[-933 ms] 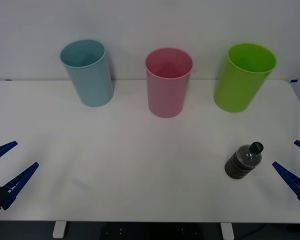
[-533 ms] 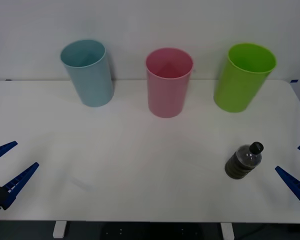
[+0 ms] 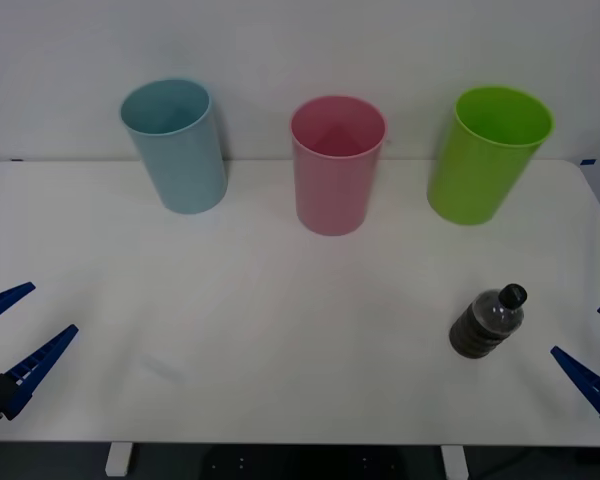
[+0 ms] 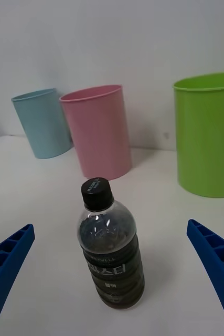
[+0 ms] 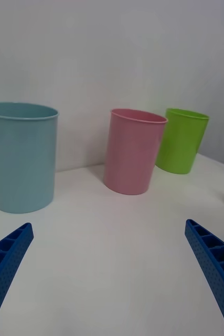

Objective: Grasp the object on the table and drop it into the matching bin: aluminum can to the light blue bin, PET bottle to the pink bin.

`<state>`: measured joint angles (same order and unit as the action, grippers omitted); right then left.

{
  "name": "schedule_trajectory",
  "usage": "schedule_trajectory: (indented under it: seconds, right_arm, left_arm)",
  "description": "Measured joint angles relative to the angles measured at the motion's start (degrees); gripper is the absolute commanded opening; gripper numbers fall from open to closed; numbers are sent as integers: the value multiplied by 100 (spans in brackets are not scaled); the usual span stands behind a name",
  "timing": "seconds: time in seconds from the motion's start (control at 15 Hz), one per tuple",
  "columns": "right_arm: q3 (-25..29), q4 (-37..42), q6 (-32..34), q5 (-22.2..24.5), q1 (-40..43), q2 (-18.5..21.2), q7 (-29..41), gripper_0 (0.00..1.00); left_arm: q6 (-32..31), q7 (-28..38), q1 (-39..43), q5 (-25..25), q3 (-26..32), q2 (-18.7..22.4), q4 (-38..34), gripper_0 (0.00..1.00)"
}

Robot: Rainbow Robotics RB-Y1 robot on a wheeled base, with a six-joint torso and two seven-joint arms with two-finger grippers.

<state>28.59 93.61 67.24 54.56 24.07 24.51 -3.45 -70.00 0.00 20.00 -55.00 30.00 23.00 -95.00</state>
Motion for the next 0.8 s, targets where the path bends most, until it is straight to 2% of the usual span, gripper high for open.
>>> schedule_trajectory:
  seconds: [0.47,0.8]
  right_arm:
    - [-201,-494,-126,42,-77,1,-1087,100]
    - [-361,-836,-177,239,-277,7,-1238,100]
  left_arm:
    - [0,0,0,0,0,0,0,100]
    - [0,0,0,0,0,0,0,100]
